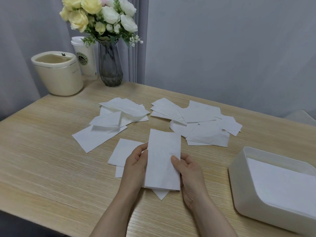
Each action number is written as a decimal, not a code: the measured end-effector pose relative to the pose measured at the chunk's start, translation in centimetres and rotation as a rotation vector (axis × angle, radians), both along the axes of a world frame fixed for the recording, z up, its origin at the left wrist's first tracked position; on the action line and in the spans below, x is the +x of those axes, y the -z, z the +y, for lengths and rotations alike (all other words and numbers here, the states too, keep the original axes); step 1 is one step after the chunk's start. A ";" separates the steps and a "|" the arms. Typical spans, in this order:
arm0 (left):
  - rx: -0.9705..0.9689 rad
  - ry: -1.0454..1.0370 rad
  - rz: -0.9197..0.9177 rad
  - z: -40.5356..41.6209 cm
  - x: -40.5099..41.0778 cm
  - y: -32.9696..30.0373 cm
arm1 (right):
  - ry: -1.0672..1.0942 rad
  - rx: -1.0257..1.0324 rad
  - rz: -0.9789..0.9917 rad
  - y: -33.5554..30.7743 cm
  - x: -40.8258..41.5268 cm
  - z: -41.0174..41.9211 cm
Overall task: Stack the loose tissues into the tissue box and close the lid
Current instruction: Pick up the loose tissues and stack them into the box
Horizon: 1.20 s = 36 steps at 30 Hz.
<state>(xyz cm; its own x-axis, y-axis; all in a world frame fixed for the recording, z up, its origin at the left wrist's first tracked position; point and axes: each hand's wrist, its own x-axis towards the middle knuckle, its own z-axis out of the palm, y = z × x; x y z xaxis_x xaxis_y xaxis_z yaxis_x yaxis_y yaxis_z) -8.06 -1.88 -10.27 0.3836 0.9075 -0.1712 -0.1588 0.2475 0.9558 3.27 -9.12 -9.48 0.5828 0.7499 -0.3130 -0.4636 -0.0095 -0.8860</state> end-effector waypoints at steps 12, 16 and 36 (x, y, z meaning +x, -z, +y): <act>0.035 0.014 0.005 -0.1 0.0 0.1 | 0.010 -0.011 -0.023 0.1 -0.1 -0.1; 0.032 0.009 0.027 0.0 0.0 0.4 | 0.008 0.009 -0.020 0.2 -0.2 -0.2; 0.105 -0.150 -0.016 0.1 0.0 0.2 | 0.010 0.000 -0.180 1.0 -0.4 -0.6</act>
<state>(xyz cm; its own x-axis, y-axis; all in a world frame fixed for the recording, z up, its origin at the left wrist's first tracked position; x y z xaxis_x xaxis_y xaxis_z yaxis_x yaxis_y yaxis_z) -8.09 -1.82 -10.49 0.2444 0.9673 -0.0671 -0.2018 0.1185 0.9722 2.84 -9.70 -10.44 0.6369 0.7437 -0.2033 -0.2977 -0.0060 -0.9546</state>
